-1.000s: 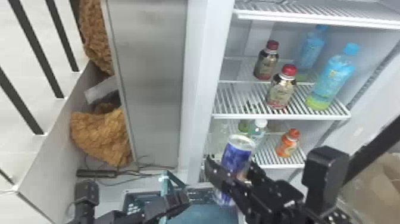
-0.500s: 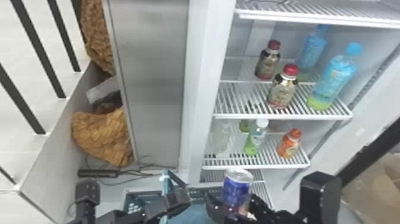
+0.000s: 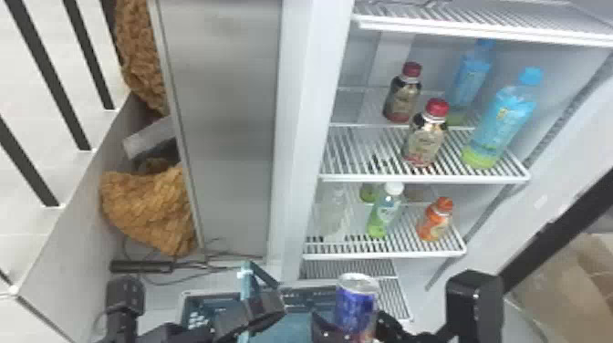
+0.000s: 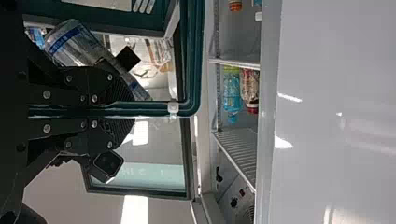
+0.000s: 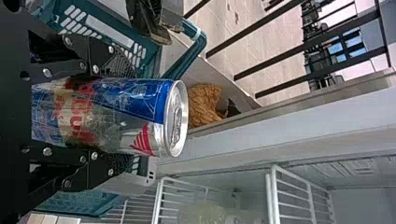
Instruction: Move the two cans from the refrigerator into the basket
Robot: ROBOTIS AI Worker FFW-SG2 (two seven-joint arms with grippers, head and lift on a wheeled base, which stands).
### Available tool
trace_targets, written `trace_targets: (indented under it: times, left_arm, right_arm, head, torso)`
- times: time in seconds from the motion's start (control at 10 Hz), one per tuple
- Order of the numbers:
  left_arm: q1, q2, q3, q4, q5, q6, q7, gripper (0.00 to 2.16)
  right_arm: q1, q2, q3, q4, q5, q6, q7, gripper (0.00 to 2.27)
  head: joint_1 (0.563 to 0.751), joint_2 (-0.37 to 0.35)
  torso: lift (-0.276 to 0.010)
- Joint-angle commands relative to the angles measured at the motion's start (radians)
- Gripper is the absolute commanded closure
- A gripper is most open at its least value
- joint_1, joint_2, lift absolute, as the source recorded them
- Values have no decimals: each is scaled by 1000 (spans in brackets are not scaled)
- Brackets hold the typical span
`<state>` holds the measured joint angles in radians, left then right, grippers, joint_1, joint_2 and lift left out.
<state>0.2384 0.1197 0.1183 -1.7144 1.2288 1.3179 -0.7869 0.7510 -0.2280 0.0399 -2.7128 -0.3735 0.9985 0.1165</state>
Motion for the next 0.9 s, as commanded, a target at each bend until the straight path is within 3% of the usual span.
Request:
trace_targets:
  times: [0.0, 0.3, 0.5, 0.8]
  left_arm:
    - [0, 0, -3, 0, 0, 0, 0, 1191]
    - [0, 2, -3, 0, 0, 0, 0, 1191]
    - [0, 2, -3, 0, 0, 0, 0, 1191]
    - [4, 0, 3, 0, 0, 0, 0, 1191]
  right_arm:
    - [0, 1, 0, 0, -1, 3, 3, 515]
    - [0, 7, -6, 12, -5, 3, 14, 262]
    - [20, 18, -38, 0, 23, -24, 17, 257]
    - [120, 49, -142, -8, 50, -196, 35, 257]
  head:
    - [695, -150]
    - [695, -150]
    - [695, -156]
    - [695, -212]
  torso:
    - [-31]
    - [-31]
    - [-31]
    - [-31]
